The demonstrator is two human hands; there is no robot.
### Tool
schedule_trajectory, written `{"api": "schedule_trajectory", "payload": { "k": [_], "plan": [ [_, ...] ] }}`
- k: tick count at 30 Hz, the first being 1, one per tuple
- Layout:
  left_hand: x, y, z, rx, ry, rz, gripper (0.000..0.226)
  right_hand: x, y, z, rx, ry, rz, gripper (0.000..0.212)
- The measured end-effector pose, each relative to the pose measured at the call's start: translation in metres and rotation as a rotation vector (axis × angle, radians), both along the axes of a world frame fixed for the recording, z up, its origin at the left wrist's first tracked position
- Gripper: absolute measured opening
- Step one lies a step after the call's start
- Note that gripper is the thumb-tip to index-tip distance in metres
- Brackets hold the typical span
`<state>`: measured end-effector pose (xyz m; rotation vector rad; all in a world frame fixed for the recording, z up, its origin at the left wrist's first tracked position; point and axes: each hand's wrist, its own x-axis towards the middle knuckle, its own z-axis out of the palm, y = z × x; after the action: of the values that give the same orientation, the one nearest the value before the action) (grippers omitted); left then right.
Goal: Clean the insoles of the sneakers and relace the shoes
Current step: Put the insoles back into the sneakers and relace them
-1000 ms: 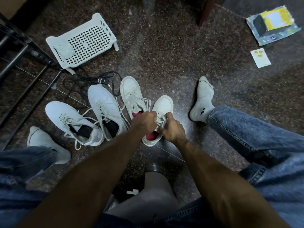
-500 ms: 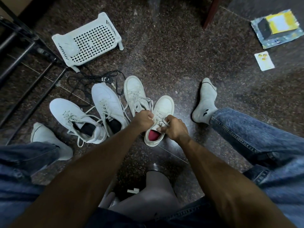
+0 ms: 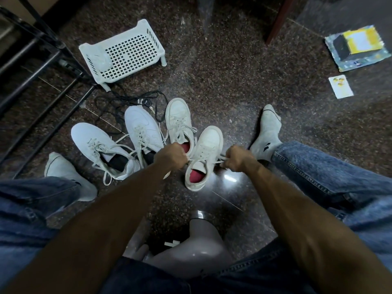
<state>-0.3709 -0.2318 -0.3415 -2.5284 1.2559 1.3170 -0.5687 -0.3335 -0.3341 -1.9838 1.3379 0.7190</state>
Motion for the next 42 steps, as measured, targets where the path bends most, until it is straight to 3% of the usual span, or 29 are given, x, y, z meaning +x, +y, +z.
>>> {"api": "schedule_trajectory", "payload": {
  "k": [3, 7, 11, 14, 17, 21, 24, 26, 29, 32, 34, 36, 37, 39, 42],
  "plan": [
    [0.002, 0.003, 0.009, 0.05, -0.053, -0.012, 0.011, -0.007, -0.012, 0.011, -0.13, 0.084, 0.089, 0.019],
    [-0.006, 0.006, 0.011, 0.113, -0.114, 0.009, 0.026, -0.005, -0.011, 0.017, -0.239, 0.168, 0.15, 0.029],
    [-0.006, 0.012, 0.003, 0.088, -0.002, 0.135, 0.017, -0.008, -0.011, 0.022, -0.237, 0.189, 0.093, 0.033],
    [0.002, 0.005, 0.007, -0.127, 0.112, 0.305, 0.018, -0.007, -0.018, 0.025, 0.057, -0.043, -0.1, 0.011],
    [0.005, -0.011, 0.028, -0.358, 0.322, 0.442, 0.02, 0.004, -0.023, 0.039, 0.263, -0.351, -0.286, 0.019],
    [-0.013, -0.035, 0.056, -0.405, 0.575, 0.503, 0.01, 0.036, -0.031, 0.073, 0.316, -0.702, -0.427, 0.01],
    [-0.03, -0.044, 0.068, -0.39, 0.686, 0.472, 0.021, 0.059, -0.038, 0.094, 0.334, -0.933, -0.451, 0.011],
    [-0.041, -0.045, 0.071, -0.371, 0.783, 0.444, 0.023, 0.07, -0.042, 0.104, 0.341, -1.036, -0.48, 0.015],
    [-0.051, -0.047, 0.078, -0.429, 0.794, 0.375, 0.006, 0.079, -0.049, 0.112, 0.33, -1.129, -0.504, 0.018],
    [-0.048, -0.051, 0.082, -0.508, 0.665, 0.286, 0.029, 0.082, -0.05, 0.108, 0.262, -1.079, -0.531, 0.031],
    [-0.04, -0.05, 0.082, -0.541, 0.591, 0.143, 0.039, 0.082, -0.046, 0.092, 0.192, -0.986, -0.662, 0.042],
    [-0.032, -0.047, 0.082, -0.57, 0.552, 0.081, 0.042, 0.077, -0.041, 0.069, 0.128, -0.846, -0.732, 0.041],
    [-0.029, -0.046, 0.084, -0.59, 0.567, 0.1, 0.039, 0.073, -0.036, 0.059, 0.118, -0.725, -0.65, 0.037],
    [-0.022, -0.046, 0.088, -0.612, 0.612, 0.141, 0.033, 0.063, -0.02, 0.046, 0.224, -0.467, -0.406, 0.035],
    [-0.016, -0.046, 0.094, -0.568, 0.647, 0.088, 0.032, 0.056, 0.0, 0.044, 0.526, -0.249, -0.39, 0.045]
  ]
}}
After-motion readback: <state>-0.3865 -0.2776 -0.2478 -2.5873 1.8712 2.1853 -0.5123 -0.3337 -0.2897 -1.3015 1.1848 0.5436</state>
